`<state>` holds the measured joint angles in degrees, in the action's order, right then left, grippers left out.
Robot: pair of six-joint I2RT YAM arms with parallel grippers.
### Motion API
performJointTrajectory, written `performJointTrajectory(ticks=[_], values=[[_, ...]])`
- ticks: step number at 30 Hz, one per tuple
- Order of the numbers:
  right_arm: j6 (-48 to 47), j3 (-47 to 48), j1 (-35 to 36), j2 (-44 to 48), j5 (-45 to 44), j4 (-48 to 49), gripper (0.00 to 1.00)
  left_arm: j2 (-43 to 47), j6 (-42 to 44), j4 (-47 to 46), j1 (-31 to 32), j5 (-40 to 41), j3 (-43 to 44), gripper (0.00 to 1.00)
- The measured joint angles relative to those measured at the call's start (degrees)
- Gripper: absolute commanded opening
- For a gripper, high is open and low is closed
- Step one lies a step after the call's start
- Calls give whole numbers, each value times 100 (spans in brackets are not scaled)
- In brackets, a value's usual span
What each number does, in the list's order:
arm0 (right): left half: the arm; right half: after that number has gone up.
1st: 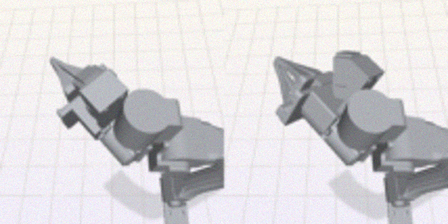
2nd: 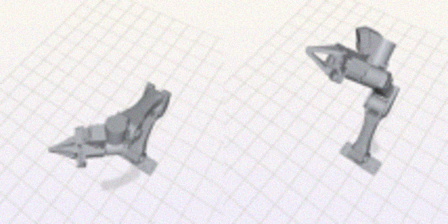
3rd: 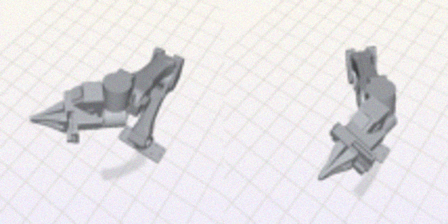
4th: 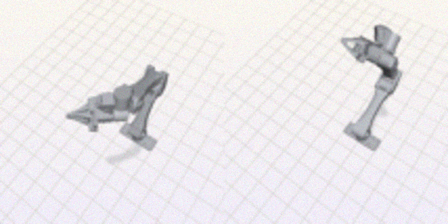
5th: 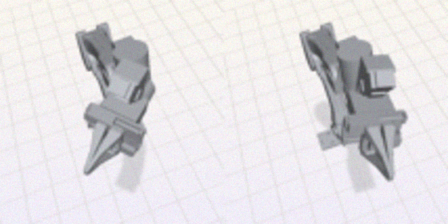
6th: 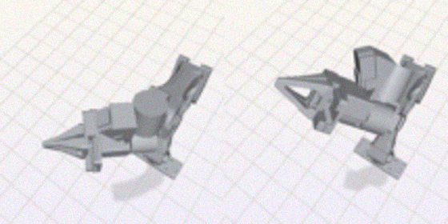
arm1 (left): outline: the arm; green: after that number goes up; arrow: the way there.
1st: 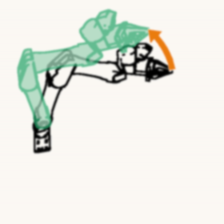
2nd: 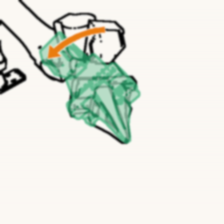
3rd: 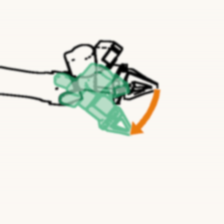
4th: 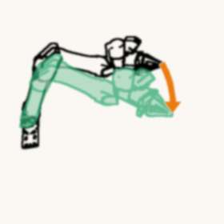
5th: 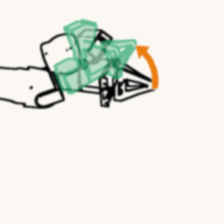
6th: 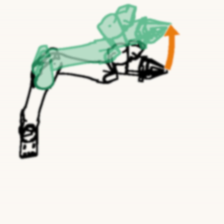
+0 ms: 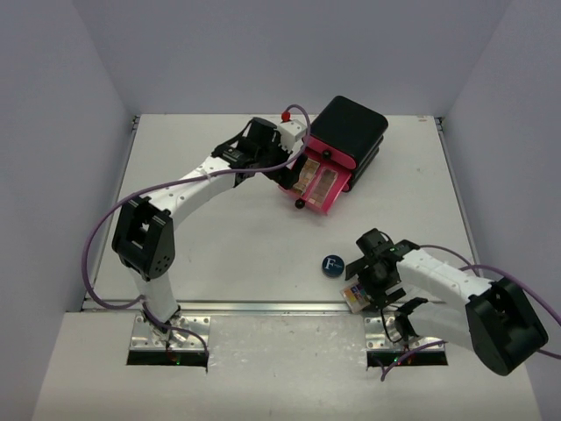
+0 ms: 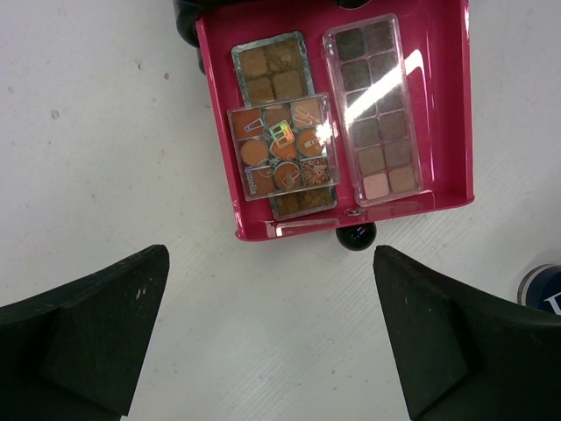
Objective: Organize the makeup
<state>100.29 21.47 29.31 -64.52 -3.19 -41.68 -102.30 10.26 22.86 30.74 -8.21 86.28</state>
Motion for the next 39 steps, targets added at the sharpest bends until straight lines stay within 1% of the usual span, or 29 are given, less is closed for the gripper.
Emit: performJointTrajectory(ticks=[2,3,5,7,9,11,15,16,21,22,24,30,31,32,34,39], values=[[26,32,14,-75,5,78,83,-10,-1,19,-11,-1,2,100],[37,45,18,-102,4,114,74,-11,0,29,-14,-3,2,100],[48,61,21,-140,-10,179,63,-13,-2,37,-18,-13,3,100],[70,75,31,-145,-27,187,58,-15,-2,45,-25,-35,7,100],[82,75,54,-119,-61,172,47,-20,-4,48,-37,-60,8,100],[83,76,58,-105,-85,157,39,-33,-4,51,-54,-77,12,100],[52,83,58,-100,-109,140,28,-104,-22,54,-90,-113,61,100],[33,91,58,-101,-119,125,26,-108,-23,56,-99,-119,63,100],[-83,210,58,-93,-285,-59,25,-112,-25,61,-125,-146,74,100],[-128,271,58,-87,-344,-127,24,-112,-26,63,-127,-148,74,100],[-275,502,56,-47,-536,-297,22,-112,-26,65,-133,-151,74,100],[-810,1284,56,126,-1117,-439,22,-112,-45,67,-235,-194,74,100],[-925,1389,56,124,-1207,-463,19,-112,-54,69,-261,-201,74,100],[-1041,1467,56,124,-1277,-483,19,-112,-65,69,-281,-207,74,100],[-1350,1663,56,87,-1454,-530,15,-112,-76,69,-353,-224,74,100],[-2570,2364,56,-210,-1966,-273,16,-112,-133,69,-549,-275,74,100]])
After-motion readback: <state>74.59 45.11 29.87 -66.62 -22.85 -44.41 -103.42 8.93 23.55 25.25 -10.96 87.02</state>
